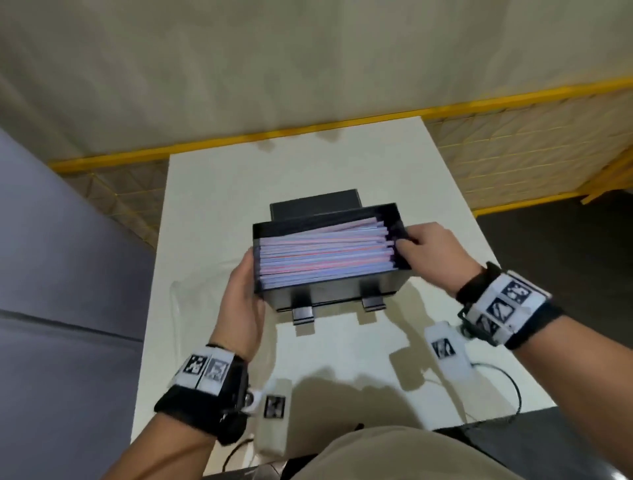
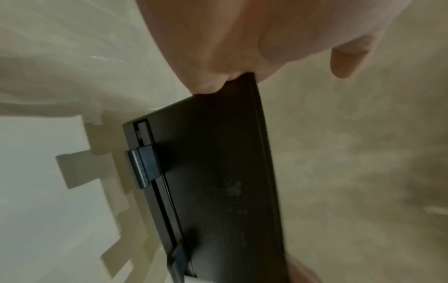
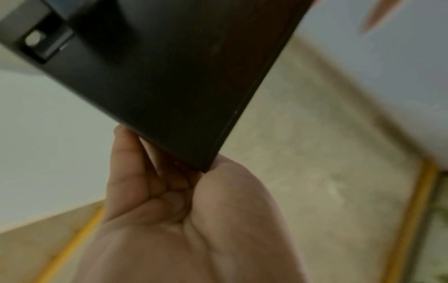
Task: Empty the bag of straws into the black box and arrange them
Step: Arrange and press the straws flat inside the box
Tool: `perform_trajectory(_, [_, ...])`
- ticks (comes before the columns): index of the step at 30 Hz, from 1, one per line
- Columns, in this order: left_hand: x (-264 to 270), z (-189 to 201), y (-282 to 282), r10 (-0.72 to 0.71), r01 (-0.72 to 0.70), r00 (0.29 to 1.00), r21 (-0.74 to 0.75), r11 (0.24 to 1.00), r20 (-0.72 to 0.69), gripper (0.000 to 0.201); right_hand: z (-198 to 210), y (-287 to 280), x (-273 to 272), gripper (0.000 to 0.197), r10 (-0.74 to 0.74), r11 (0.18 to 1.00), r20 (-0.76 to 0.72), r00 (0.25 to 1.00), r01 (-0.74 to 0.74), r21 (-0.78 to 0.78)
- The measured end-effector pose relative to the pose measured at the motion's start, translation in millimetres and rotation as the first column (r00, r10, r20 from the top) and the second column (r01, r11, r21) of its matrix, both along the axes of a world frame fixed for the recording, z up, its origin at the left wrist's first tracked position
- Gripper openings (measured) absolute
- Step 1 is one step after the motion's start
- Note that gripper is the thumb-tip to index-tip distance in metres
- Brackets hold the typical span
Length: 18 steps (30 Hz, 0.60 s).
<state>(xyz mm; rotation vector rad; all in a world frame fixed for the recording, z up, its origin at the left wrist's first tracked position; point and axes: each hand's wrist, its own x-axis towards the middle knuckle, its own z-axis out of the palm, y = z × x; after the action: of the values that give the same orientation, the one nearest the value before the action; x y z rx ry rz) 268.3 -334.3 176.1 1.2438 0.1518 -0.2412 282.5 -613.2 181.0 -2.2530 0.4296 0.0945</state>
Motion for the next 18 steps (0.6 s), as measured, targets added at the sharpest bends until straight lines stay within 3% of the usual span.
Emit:
perform_trajectory(9, [-3, 3, 1, -0.094, 0.094, 0.995, 0.015, 0.996, 0.036, 0.043, -13, -9, -10, 0.027, -0.037, 0.999, 0.022, 0.999, 0.036, 0.024])
perform_trajectory(11, [-2, 1, 5, -0.029, 0.028, 0.999, 0.034, 0.999, 0.019, 0.045, -11, -8, -14, 0.027, 0.052, 0.999, -0.015, 0.999, -0.052, 0.004])
perform_trajectory(14, [-8, -2, 2, -0.120, 0.117, 0.993, 0.129, 0.985, 0.017, 0.053, -10, -15, -16, 0.019, 0.023, 1.000, -0.016, 1.000, -0.023, -0.018])
perform_trajectory(18, [-13, -3, 7, -0.070, 0.070, 0.998, 0.078, 0.995, 0.003, 0.053, -5, -12, -12, 0.019, 0.126, 0.982, -0.032, 0.991, -0.129, -0.136])
